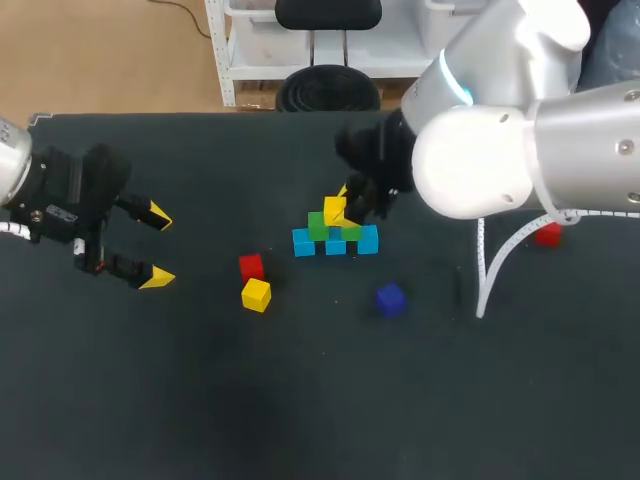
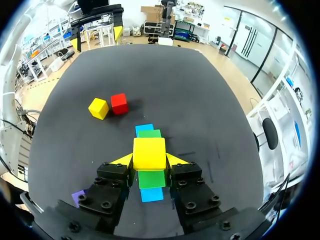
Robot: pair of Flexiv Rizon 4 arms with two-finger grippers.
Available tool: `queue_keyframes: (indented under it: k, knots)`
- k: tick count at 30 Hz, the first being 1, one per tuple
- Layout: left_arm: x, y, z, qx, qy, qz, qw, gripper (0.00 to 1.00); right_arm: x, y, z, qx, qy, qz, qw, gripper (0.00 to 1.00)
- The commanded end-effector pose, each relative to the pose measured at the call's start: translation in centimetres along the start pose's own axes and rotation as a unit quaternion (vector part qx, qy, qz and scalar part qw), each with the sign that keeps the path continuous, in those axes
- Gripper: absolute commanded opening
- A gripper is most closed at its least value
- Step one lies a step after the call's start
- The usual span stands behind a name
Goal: Place the blue cubes, place green cubes on the blue cubes, place the yellow cubes on the green cubes, then place the red cubes on the yellow cubes, and place purple cube on the red cubes.
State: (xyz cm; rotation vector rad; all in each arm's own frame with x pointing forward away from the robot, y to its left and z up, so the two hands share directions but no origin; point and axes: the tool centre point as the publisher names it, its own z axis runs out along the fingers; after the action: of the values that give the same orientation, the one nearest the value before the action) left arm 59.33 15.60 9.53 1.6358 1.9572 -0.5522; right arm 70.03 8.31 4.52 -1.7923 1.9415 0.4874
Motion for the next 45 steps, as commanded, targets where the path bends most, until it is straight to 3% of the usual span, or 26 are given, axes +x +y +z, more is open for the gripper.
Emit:
queue_keyframes:
  k: [1, 38, 44, 45]
  knots:
    - [0.10, 0.12, 0.08, 0.000, -0.001, 0.001, 1.000, 1.00, 0.01, -0.13, 0.06, -0.002, 0.000, 0.000, 1.000, 0.00]
    - [0.10, 0.12, 0.08, 0.000, -0.001, 0.001, 1.000, 1.00, 0.12, -0.55, 0.34, -0.007, 0.000, 0.007, 1.000, 0.00]
    - [0.10, 0.12, 0.08, 0.000, -0.001, 0.001, 1.000, 1.00, 0.12, -0.60, 0.34, -0.007, 0.001, 0.007, 1.000, 0.21]
    - [0.10, 0.12, 0.08, 0.000, -0.001, 0.001, 1.000, 1.00, 0.12, -0.61, 0.34, -0.007, 0.001, 0.007, 1.000, 0.21]
